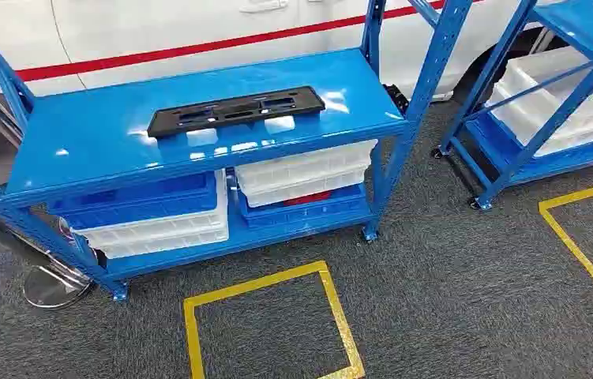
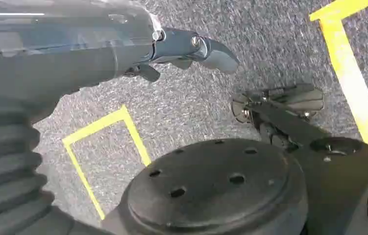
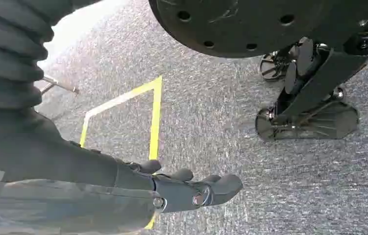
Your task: Take the parts from the cabinet and place them on the table.
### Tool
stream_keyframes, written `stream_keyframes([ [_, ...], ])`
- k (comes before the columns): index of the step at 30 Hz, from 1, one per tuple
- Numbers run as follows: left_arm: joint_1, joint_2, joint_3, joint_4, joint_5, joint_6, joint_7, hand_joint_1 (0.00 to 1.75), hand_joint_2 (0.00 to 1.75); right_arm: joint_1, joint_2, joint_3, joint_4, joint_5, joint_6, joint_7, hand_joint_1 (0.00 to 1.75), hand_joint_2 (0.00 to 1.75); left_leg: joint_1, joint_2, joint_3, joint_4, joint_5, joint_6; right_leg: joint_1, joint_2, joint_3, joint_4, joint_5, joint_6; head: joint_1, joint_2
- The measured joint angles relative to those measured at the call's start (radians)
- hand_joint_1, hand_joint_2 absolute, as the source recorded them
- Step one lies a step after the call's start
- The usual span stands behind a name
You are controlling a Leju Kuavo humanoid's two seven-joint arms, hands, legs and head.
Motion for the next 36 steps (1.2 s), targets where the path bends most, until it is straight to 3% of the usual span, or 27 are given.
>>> stream_keyframes([
  [11,-0.009,0.0,0.006,0.0,-0.008,-0.002,-0.003,0.0,1.75,-0.001,0.0,-0.005,0.001,0.011,0.0,0.0,0.0,1.75,0.0,0.0,0.0,0.0,0.0,0.0,0.0,0.0,0.0,0.0,0.0,0.0,0.0,0.0],
  [28,-0.086,-0.003,0.265,0.037,-0.268,-0.091,-0.091,0.0,1.75,-0.078,0.002,-0.296,0.066,0.38,0.012,0.018,0.0,1.75,0.0,0.0,0.0,0.0,0.0,0.0,0.0,0.0,0.0,0.0,0.0,0.0,0.0,0.0],
  [29,-0.089,-0.003,0.285,0.04,-0.281,-0.095,-0.094,0.0,0.0,-0.083,0.002,-0.315,0.071,0.397,0.012,0.018,0.0,0.0,0.0,0.0,0.0,0.0,0.0,0.0,0.0,0.0,0.0,0.0,0.0,0.0,0.0,0.0],
  [36,-0.113,-0.003,0.399,0.067,-0.369,-0.119,-0.129,0.0,0.0,-0.114,0.008,-0.5,0.096,0.465,0.013,-0.045,0.0,0.0,0.0,0.0,0.0,0.0,0.0,0.0,0.0,0.0,0.0,0.0,0.0,0.0,0.0,0.0],
])
